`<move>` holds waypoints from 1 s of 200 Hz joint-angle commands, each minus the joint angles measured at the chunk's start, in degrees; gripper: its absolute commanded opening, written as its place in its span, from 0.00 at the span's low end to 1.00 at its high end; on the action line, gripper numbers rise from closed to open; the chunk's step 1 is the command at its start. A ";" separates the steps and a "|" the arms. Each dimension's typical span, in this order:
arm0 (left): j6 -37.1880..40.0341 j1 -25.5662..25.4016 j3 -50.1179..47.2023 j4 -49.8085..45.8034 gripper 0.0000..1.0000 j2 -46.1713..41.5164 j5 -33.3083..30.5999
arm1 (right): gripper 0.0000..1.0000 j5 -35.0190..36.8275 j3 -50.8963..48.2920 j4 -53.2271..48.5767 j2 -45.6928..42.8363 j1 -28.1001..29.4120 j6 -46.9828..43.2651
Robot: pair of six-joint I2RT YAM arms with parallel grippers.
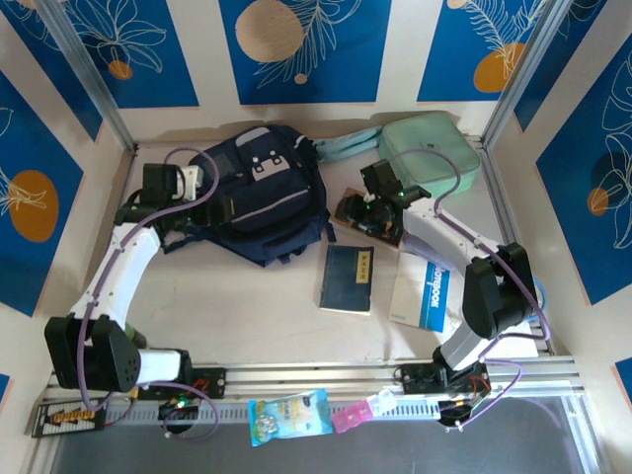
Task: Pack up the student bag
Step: Pick up the book at the center of the table.
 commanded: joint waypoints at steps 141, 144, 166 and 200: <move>-30.13 -36.92 -3.12 15.01 0.99 13.95 -3.92 | 0.34 2.25 -12.87 -3.54 4.92 -1.52 0.40; -30.43 -37.53 -2.83 14.87 0.99 14.69 -4.10 | 0.34 1.60 -13.21 -3.15 4.87 -1.69 0.35; -32.88 -41.16 -0.42 13.81 0.94 19.48 -4.04 | 0.33 -1.35 -16.23 -0.26 3.58 -3.12 0.43; -34.87 -43.34 4.29 8.74 0.81 26.23 -6.40 | 0.30 -2.02 -18.76 1.91 1.19 -4.52 -0.25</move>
